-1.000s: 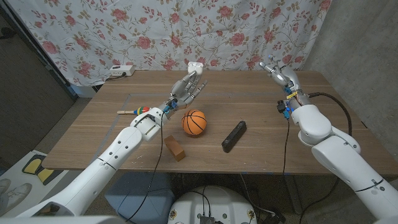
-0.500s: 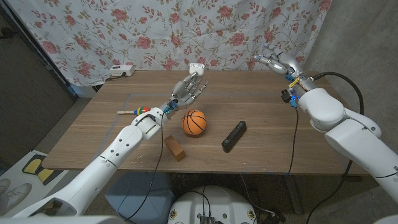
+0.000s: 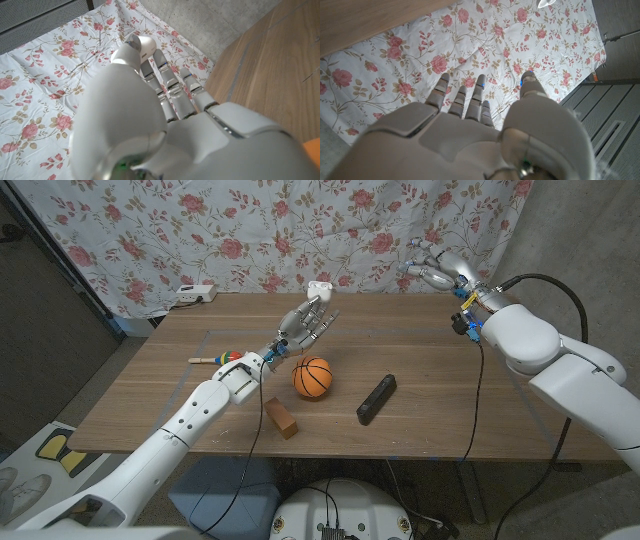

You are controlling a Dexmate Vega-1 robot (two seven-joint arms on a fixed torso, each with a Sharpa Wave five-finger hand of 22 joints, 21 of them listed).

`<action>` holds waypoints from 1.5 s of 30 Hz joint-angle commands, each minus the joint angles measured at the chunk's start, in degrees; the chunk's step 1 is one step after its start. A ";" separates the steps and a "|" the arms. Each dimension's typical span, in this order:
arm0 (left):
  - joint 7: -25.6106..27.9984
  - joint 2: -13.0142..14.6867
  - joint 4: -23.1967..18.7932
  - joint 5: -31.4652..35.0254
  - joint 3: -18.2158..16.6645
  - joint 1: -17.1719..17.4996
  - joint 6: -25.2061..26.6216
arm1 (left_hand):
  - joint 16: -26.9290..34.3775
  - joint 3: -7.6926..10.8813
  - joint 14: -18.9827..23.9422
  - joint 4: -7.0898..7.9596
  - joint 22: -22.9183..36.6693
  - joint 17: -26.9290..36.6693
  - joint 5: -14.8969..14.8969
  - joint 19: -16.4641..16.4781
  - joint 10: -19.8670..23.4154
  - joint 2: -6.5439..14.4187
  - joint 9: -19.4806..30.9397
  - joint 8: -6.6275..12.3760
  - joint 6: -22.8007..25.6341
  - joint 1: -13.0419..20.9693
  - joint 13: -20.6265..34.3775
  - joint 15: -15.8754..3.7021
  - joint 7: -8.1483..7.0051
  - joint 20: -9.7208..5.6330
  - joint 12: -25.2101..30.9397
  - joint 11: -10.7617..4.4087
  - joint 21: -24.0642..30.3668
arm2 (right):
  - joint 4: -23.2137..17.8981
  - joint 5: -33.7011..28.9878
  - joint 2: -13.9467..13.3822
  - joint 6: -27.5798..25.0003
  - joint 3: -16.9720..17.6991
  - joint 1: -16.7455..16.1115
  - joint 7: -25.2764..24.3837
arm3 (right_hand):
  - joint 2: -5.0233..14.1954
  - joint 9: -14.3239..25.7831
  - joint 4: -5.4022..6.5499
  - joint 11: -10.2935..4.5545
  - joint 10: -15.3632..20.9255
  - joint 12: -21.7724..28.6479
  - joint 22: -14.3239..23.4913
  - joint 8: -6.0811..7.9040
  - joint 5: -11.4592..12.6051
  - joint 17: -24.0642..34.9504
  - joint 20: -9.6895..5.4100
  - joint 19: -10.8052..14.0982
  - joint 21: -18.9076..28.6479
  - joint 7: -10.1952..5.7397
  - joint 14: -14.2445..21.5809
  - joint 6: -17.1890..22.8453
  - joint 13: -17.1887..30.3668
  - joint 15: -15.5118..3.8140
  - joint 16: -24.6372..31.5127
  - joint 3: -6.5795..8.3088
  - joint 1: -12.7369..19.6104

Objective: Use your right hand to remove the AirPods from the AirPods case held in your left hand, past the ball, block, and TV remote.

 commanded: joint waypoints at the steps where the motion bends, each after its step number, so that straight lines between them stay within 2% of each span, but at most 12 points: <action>1: -2.89 -1.28 1.33 -0.69 0.72 -0.26 1.24 | 0.08 -0.27 5.60 -0.01 0.33 0.01 0.53 0.80 2.69 0.30 0.06 0.45 1.39 -0.35 14.54 -4.58 0.61 -0.11 0.50 -1.00 0.37 | 0.77 -0.56 -1.65 3.60 0.29 0.62 2.61 | -0.01 0.27 0.10 -2.09 -0.23 0.08 0.06 0.11 0.30 0.23 0.11 -0.15 0.03 -0.51 -0.32 -0.79 0.49 -0.85 0.05 0.33 0.59; 7: -3.25 -1.59 0.87 -1.52 0.41 0.86 1.10 | 0.01 -0.37 5.78 0.01 0.40 -0.10 0.80 0.77 2.82 0.24 0.09 0.52 1.35 -0.42 14.57 -4.59 0.54 -0.14 0.48 -0.94 0.43 | 1.05 -1.28 -2.41 5.41 -0.19 0.93 3.21 | 0.01 0.26 0.22 -3.13 -0.40 -0.03 0.05 0.16 0.42 0.25 -0.38 -0.58 -0.11 -0.93 -0.87 -1.15 0.82 -1.34 -0.11 0.43 0.71; 8: -3.20 -1.57 0.99 -1.72 0.44 0.80 1.37 | -0.02 -0.39 5.80 0.01 0.41 -0.12 0.85 0.74 2.86 0.22 0.10 0.53 1.31 -0.44 14.61 -4.59 0.59 -0.12 0.51 -0.93 0.42 | 0.87 -1.84 -2.55 5.47 -0.40 0.98 2.92 | 0.04 0.26 0.20 -2.91 -0.27 0.01 0.05 0.17 0.46 0.24 -0.46 -0.63 -0.12 -0.96 -0.91 -1.20 0.88 -1.48 -0.13 0.48 0.81; 9: -3.43 -1.78 1.21 -1.94 0.39 0.85 1.31 | -0.04 -0.42 5.86 0.03 0.43 -0.16 0.93 0.73 2.87 0.21 0.15 0.54 1.19 -0.46 14.64 -4.60 0.58 -0.12 0.50 -0.90 0.45 | 0.64 -2.57 -2.76 5.50 -0.70 1.12 2.60 | 0.01 0.25 0.10 -1.17 0.53 0.26 0.04 0.41 0.62 0.19 -0.70 -0.54 -0.03 -0.57 -0.75 -0.99 1.15 -1.52 -0.05 0.69 1.27; 11: -3.53 -1.92 1.17 -1.93 0.37 1.01 1.16 | -0.06 -0.43 5.89 0.04 0.45 -0.18 0.98 0.73 2.86 0.22 0.23 0.57 1.11 -0.47 14.63 -4.60 0.62 -0.12 0.47 -0.88 0.46 | 0.56 -3.58 -2.89 5.95 -1.27 1.41 2.12 | -0.07 0.20 0.02 -0.03 1.57 0.52 0.02 0.71 0.80 0.11 -1.39 -0.10 0.14 0.74 0.17 -0.43 1.39 -1.80 0.32 0.91 1.82; 14: -3.81 -1.79 1.28 -2.20 0.46 0.93 1.73 | -0.12 -0.49 5.98 0.05 0.48 -0.24 1.14 0.70 2.89 0.20 0.22 0.59 1.08 -0.51 14.62 -4.60 0.56 -0.09 0.43 -0.85 0.49 | 0.45 -3.71 -3.52 5.72 -2.12 2.70 3.17 | -0.11 0.17 -0.11 -1.26 2.61 0.79 0.01 0.72 0.98 0.03 -1.65 0.07 0.17 0.47 0.59 -0.46 1.58 -2.46 0.48 1.16 2.40; 20: -5.98 -1.30 1.61 -1.41 0.32 0.71 1.65 | -0.29 -0.62 6.04 0.06 0.53 -0.39 1.49 0.61 2.97 0.16 0.09 0.59 1.05 -0.56 14.62 -4.61 0.49 -0.05 0.34 -0.83 0.53 | 1.10 -4.39 -4.03 6.14 -5.13 6.24 5.30 | -0.15 0.14 -0.14 -2.03 3.09 0.86 0.01 0.45 1.16 -0.03 -1.86 -0.08 0.08 -0.25 0.63 -1.28 1.84 -3.00 0.50 1.38 2.94; 29: -7.03 -1.20 1.45 -0.81 0.03 1.06 0.97 | -0.47 -0.76 6.15 0.08 0.57 -0.52 1.88 0.30 3.07 0.19 0.10 0.71 1.08 -0.59 14.71 -4.61 0.48 0.05 0.30 -0.85 0.50 | 1.19 -3.39 -3.71 4.89 -7.91 10.37 8.68 | -0.12 0.13 -0.09 -2.27 2.94 0.71 0.00 0.36 1.31 -0.05 -1.83 -0.11 0.06 -0.42 0.69 -1.71 2.08 -3.03 0.54 1.54 3.30; 33: -8.31 -1.10 1.47 0.01 -0.02 1.02 0.34 | -0.53 -0.82 6.20 0.08 0.59 -0.56 2.04 0.19 3.07 0.20 0.10 0.71 0.94 -0.59 14.73 -4.61 0.57 0.08 0.25 -0.85 0.50 | 1.05 -2.44 -3.38 4.08 -8.92 11.91 10.42 | -0.17 0.13 -0.02 -1.75 2.95 0.66 0.00 0.28 1.35 -0.06 -1.68 -0.09 0.06 -0.41 0.82 -2.06 2.22 -2.87 0.61 1.56 3.38; 38: -9.06 -0.88 1.67 0.34 0.12 0.80 0.51 | -0.62 -0.87 6.21 0.08 0.60 -0.60 2.18 0.09 2.99 0.24 -0.07 0.74 1.17 -0.57 14.71 -4.60 0.62 0.17 0.14 -0.86 0.50 | 0.58 -2.48 -3.07 3.51 -10.18 12.97 11.44 | -0.25 0.12 0.09 -1.15 3.19 0.67 0.01 0.30 1.43 -0.06 -1.44 0.16 0.15 -0.29 1.02 -2.23 2.41 -2.83 0.73 1.58 3.47; 43: -10.34 -1.09 2.29 0.77 0.11 0.66 -0.01 | -0.74 -0.92 6.16 0.04 0.62 -0.65 2.37 -0.02 2.96 0.29 -0.18 0.82 1.36 -0.48 14.73 -4.59 0.65 0.21 0.06 -0.88 0.52 | 0.54 -2.56 -2.82 3.33 -11.21 13.72 12.40 | -0.28 0.12 0.15 -1.34 3.12 0.60 0.01 0.33 1.47 -0.05 -1.39 0.24 0.17 -0.22 1.11 -2.26 2.51 -2.75 0.79 1.58 3.50; 45: -9.05 -0.91 1.71 0.01 -0.10 0.89 0.60 | -0.79 -0.96 6.17 0.02 0.63 -0.66 2.46 -0.11 2.97 0.28 -0.21 0.80 1.27 -0.45 14.75 -4.59 0.57 0.21 0.03 -0.89 0.51 | 0.45 -2.73 -2.65 3.09 -11.61 13.99 12.56 | -0.28 0.12 0.20 -1.09 3.03 0.53 0.01 0.36 1.49 -0.04 -1.32 0.28 0.17 -0.19 1.08 -2.26 2.58 -2.69 0.79 1.58 3.50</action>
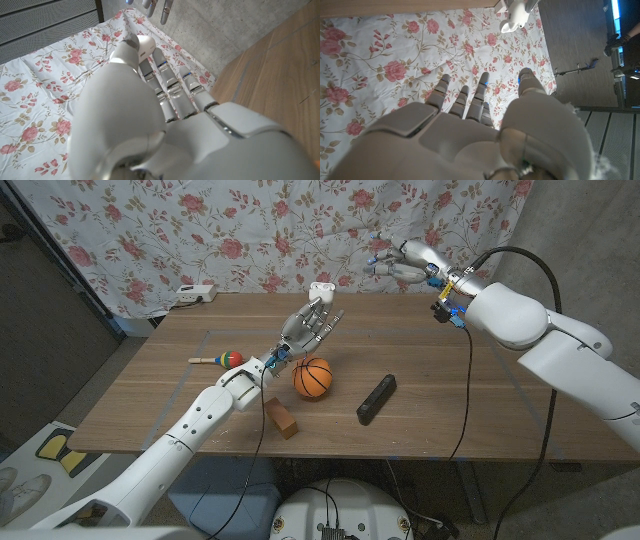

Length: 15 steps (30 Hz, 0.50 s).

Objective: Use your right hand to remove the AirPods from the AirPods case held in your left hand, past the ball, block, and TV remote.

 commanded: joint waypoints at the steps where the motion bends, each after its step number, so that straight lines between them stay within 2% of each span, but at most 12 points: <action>1: -2.39 0.29 0.92 0.72 0.07 -0.53 0.01 | -0.28 -0.36 4.66 0.04 0.16 0.14 0.51 -0.17 1.70 0.81 -0.06 0.43 0.78 0.15 14.81 -4.07 0.37 -0.12 -0.06 -0.80 0.51 | -0.44 0.02 0.71 -1.11 -3.01 2.93 2.69 | -0.04 0.12 -0.02 0.52 0.28 -0.10 0.16 0.09 0.31 -0.02 0.09 0.29 0.17 -0.09 0.33 -0.30 0.21 -0.67 0.35 0.24 0.68; 13: -1.86 0.90 0.26 0.65 -0.57 -0.09 0.07 | -0.38 -0.57 4.80 0.04 0.18 0.14 0.89 -0.30 1.82 0.78 -0.40 0.45 0.96 0.19 15.00 -4.07 0.45 -0.08 -0.12 -0.81 0.58 | -0.97 -2.63 2.03 -2.43 -6.13 5.80 3.25 | -0.04 0.11 0.16 0.19 0.45 -0.16 0.17 0.20 0.37 0.02 0.21 0.35 0.16 -0.06 0.51 -0.26 0.49 -0.73 0.51 0.23 0.66; 15: -3.35 0.64 1.08 0.71 -0.41 -0.52 0.05 | -0.39 -0.61 4.82 0.06 0.18 0.14 0.95 -0.32 1.79 0.78 -0.40 0.43 0.85 0.17 15.00 -4.07 0.42 -0.10 -0.16 -0.79 0.59 | -1.08 -3.22 2.40 -3.01 -6.84 6.60 3.41 | -0.03 0.11 0.18 0.23 0.56 -0.13 0.17 0.21 0.38 0.02 0.22 0.41 0.18 -0.02 0.57 -0.26 0.52 -0.75 0.54 0.23 0.66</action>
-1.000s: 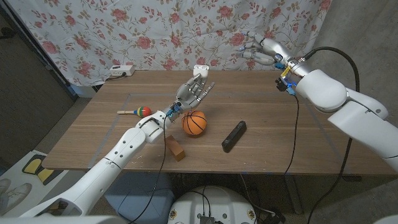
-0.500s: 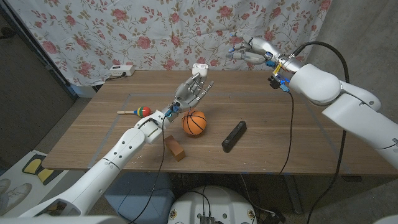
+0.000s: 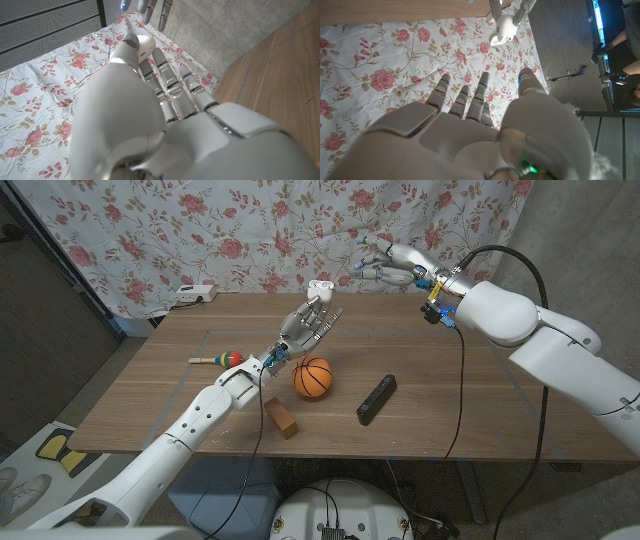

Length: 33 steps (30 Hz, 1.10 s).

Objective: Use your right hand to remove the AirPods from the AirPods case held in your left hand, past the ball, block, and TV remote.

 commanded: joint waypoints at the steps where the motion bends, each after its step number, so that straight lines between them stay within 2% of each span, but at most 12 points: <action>1: -0.77 0.41 -0.03 0.29 -0.37 -0.01 0.07 | -0.19 -0.22 4.61 0.00 0.19 0.10 0.55 -0.16 1.82 0.77 0.15 0.51 0.73 0.17 15.03 -4.28 0.23 0.13 0.20 -0.78 0.22 | -0.74 -2.89 1.79 -2.05 -4.21 4.19 0.84 | -0.04 0.11 0.19 0.30 0.76 -0.07 0.16 0.22 0.40 0.02 0.31 0.53 0.22 0.04 0.66 -0.27 0.28 -0.77 0.58 0.24 0.67; 4: -0.61 0.31 -0.19 0.13 -0.44 0.13 0.02 | -0.22 -0.27 4.62 0.02 0.19 0.10 0.63 -0.19 1.83 0.79 0.12 0.56 0.80 0.16 15.03 -4.28 0.24 0.11 0.15 -0.78 0.25 | -0.86 -3.87 2.37 -2.94 -5.45 5.57 1.26 | 0.17 0.11 0.08 0.43 0.93 -0.05 0.16 0.17 0.57 0.02 0.29 0.71 0.27 0.07 0.81 -0.46 0.37 -0.73 0.66 0.46 1.00; 5: -0.68 0.43 -0.15 0.57 -0.35 0.05 -0.13 | -0.23 -0.28 4.62 0.02 0.20 0.10 0.65 -0.18 1.81 0.79 0.09 0.54 0.77 0.16 15.02 -4.28 0.26 0.13 0.12 -0.78 0.26 | -0.95 -4.42 2.53 -3.13 -5.83 5.86 1.16 | 0.33 0.10 -0.22 0.81 1.34 0.05 0.16 0.13 0.92 -0.04 0.76 1.03 0.35 0.49 1.07 -0.67 0.49 -0.36 0.75 0.82 1.69; 8: -1.30 0.28 0.05 0.37 -0.42 0.18 -0.22 | -0.27 -0.32 4.62 0.02 0.20 0.10 0.72 -0.19 1.83 0.81 0.05 0.54 0.76 0.18 15.05 -4.28 0.25 0.13 0.10 -0.79 0.28 | -1.18 -5.19 2.88 -4.15 -6.57 6.84 1.63 | 0.49 0.10 -0.63 1.00 1.70 0.00 0.15 -0.32 2.00 -0.16 0.79 1.25 0.33 0.60 1.55 -2.32 0.83 -0.56 0.90 1.55 3.04; 20: -1.51 0.43 -0.11 0.88 -0.46 0.76 -0.73 | -0.36 -0.47 4.64 0.04 0.23 0.11 0.97 -0.16 1.84 0.89 0.19 0.63 0.45 0.21 15.15 -4.28 0.18 0.10 -0.03 -0.80 0.40 | -1.71 -8.76 3.81 -7.54 -10.02 10.82 4.31 | -0.07 0.16 -0.32 2.33 2.55 0.00 0.15 -1.36 4.19 -0.13 1.02 1.56 0.24 1.99 2.76 -8.49 1.49 -0.37 1.33 2.09 3.55; 22: -2.37 0.35 0.29 1.09 -0.34 0.55 -0.82 | -0.40 -0.51 4.62 0.04 0.23 0.10 1.01 -0.17 1.83 0.88 0.16 0.68 0.56 0.22 15.17 -4.28 0.19 0.12 -0.06 -0.80 0.42 | -1.56 -9.12 4.05 -7.92 -10.59 11.48 4.97 | -0.21 0.17 -0.33 2.94 2.75 0.03 0.15 -1.31 4.47 -0.14 1.19 1.67 0.26 2.25 2.86 -9.02 1.58 -0.21 1.34 2.16 3.61; 33: -2.22 0.01 0.66 1.30 -0.05 0.15 -0.80 | -0.48 -0.65 4.67 0.06 0.25 0.12 1.21 -0.37 1.79 0.97 0.05 0.70 0.49 0.25 15.31 -4.28 0.18 0.18 -0.16 -0.81 0.45 | -1.18 -9.89 4.85 -8.95 -11.87 13.55 7.56 | -0.29 0.17 0.04 2.99 3.36 0.07 0.16 -0.89 5.59 0.00 0.97 1.63 0.18 2.45 3.48 -10.08 1.86 0.27 1.53 2.47 3.26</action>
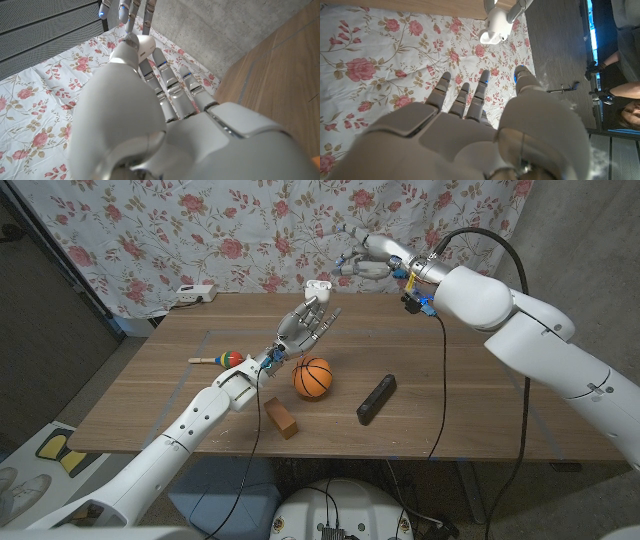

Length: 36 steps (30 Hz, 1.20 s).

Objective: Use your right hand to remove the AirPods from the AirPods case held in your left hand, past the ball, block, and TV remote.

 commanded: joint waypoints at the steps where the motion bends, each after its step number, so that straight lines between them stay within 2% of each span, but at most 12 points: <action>1: -0.05 -0.24 0.51 0.44 0.34 -0.38 -0.09 | -0.19 -0.27 4.67 0.13 0.27 0.09 0.33 -0.17 1.34 0.98 0.38 0.30 0.47 0.24 15.26 -4.26 0.02 -0.03 0.00 -0.83 0.15 | 0.34 -2.19 0.79 -2.31 -2.05 2.89 4.03 | -0.24 0.17 0.02 0.30 0.72 0.11 0.15 0.50 0.57 0.13 -0.17 0.53 0.19 0.42 0.67 -2.89 0.27 0.16 0.27 0.51 0.19; 4: -0.37 -0.42 0.82 0.54 0.53 -0.63 -0.01 | -0.20 -0.30 4.66 0.13 0.27 0.09 0.35 -0.20 1.35 0.99 0.33 0.33 0.57 0.25 15.26 -4.26 0.05 -0.05 -0.02 -0.85 0.15 | 0.48 -2.40 0.89 -2.33 -2.29 3.23 4.54 | -0.21 0.17 0.11 0.77 1.40 0.29 0.15 0.78 0.88 0.17 -0.20 0.65 0.22 0.89 1.08 -2.52 0.28 0.27 0.41 0.63 0.08; 6: -0.54 -0.52 0.95 0.50 0.59 -0.69 0.05 | -0.23 -0.33 4.65 0.14 0.27 0.10 0.37 -0.23 1.40 1.02 0.31 0.36 0.63 0.26 15.27 -4.26 0.08 -0.04 -0.04 -0.88 0.16 | 0.54 -2.67 0.90 -2.13 -2.34 3.22 4.56 | -0.23 0.16 0.15 0.49 2.03 0.42 0.15 0.90 1.09 0.19 -0.26 0.71 0.23 0.90 1.40 -2.39 0.20 0.11 0.51 0.72 0.02; 7: -0.29 -0.49 0.80 0.74 0.59 -0.62 -0.13 | -0.24 -0.35 4.65 0.14 0.27 0.10 0.38 -0.25 1.37 1.03 0.29 0.32 0.51 0.26 15.25 -4.26 0.08 -0.02 -0.08 -0.88 0.17 | 0.58 -2.74 1.00 -2.09 -2.38 3.25 4.58 | -0.43 0.13 0.11 -1.53 3.22 0.55 0.15 1.25 1.60 0.18 -0.36 0.81 0.22 0.14 1.80 -1.75 -0.03 -0.27 0.60 0.88 -0.03; 10: 0.43 -0.57 0.19 0.09 0.40 -0.26 0.10 | -0.26 -0.40 4.64 0.15 0.28 0.11 0.41 -0.27 1.42 1.04 0.24 0.35 0.56 0.27 15.32 -4.26 0.08 -0.01 -0.07 -0.88 0.19 | 0.73 -3.21 0.95 -1.98 -2.77 3.78 5.17 | -0.46 0.09 0.24 -2.45 4.13 0.51 0.15 1.47 2.14 0.22 -0.48 1.24 0.33 -1.50 2.37 -1.24 -0.33 -0.85 0.76 1.06 -0.28; 11: -0.88 -0.39 0.85 1.05 0.71 -0.77 -0.13 | -0.27 -0.41 4.64 0.15 0.28 0.11 0.42 -0.27 1.41 1.05 0.29 0.34 0.46 0.27 15.33 -4.26 0.07 -0.01 -0.08 -0.88 0.20 | 0.78 -3.30 0.94 -1.95 -2.90 3.97 5.45 | -0.43 0.09 0.26 -2.46 4.15 0.50 0.15 1.46 2.16 0.23 -0.51 1.22 0.32 -1.53 2.37 -1.25 -0.34 -0.87 0.76 1.07 -0.30; 13: 0.73 -0.26 0.01 0.55 0.45 -0.33 0.10 | -0.29 -0.44 4.63 0.15 0.29 0.11 0.44 -0.31 1.41 1.06 0.39 0.33 0.24 0.28 15.35 -4.26 0.04 0.03 -0.10 -0.89 0.21 | 0.92 -3.33 1.04 -1.72 -2.96 4.09 5.68 | -0.14 0.08 0.50 -2.41 4.23 0.42 0.15 1.42 2.32 0.33 -0.45 1.25 0.32 -1.21 2.35 -1.35 -0.43 -0.83 0.79 1.16 -0.53; 17: -0.47 -0.27 0.47 0.99 0.61 -0.47 -0.16 | -0.31 -0.48 4.63 0.15 0.29 0.12 0.48 -0.32 1.44 1.08 0.34 0.37 0.33 0.30 15.35 -4.26 0.08 0.00 -0.14 -0.91 0.24 | 0.90 -3.68 1.01 -1.61 -3.30 4.54 6.44 | 0.46 0.07 1.00 -2.27 4.09 0.03 0.14 1.20 2.83 0.53 -0.33 1.21 0.26 -0.51 2.11 -1.97 -0.70 -0.51 0.75 1.39 -1.13; 22: -0.50 -0.41 0.27 0.83 0.77 -0.28 -0.07 | -0.31 -0.56 4.70 0.15 0.29 0.14 0.53 -0.32 1.41 1.09 0.36 0.44 0.34 0.30 15.37 -4.26 0.06 0.01 -0.22 -0.91 0.28 | 0.93 -4.08 1.12 -1.81 -3.69 5.08 7.26 | 0.73 0.05 1.01 -1.99 3.56 -0.52 0.14 1.13 3.50 0.57 -0.27 1.20 0.21 0.30 2.05 -2.29 -1.02 -0.41 0.68 1.75 -1.21; 36: -3.03 -0.83 1.40 1.87 1.06 -0.48 -1.06 | -0.40 -0.82 4.79 0.15 0.30 0.18 0.70 -0.49 1.57 1.07 0.06 0.53 0.62 0.33 15.56 -4.26 0.10 0.04 -0.28 -0.89 0.37 | 1.35 -4.83 1.72 -2.02 -4.85 6.04 8.89 | 0.69 0.03 1.21 -1.49 2.54 -1.55 0.13 1.05 4.63 0.66 -0.11 0.99 0.09 0.95 1.64 -2.82 -1.62 0.01 0.42 1.98 -1.93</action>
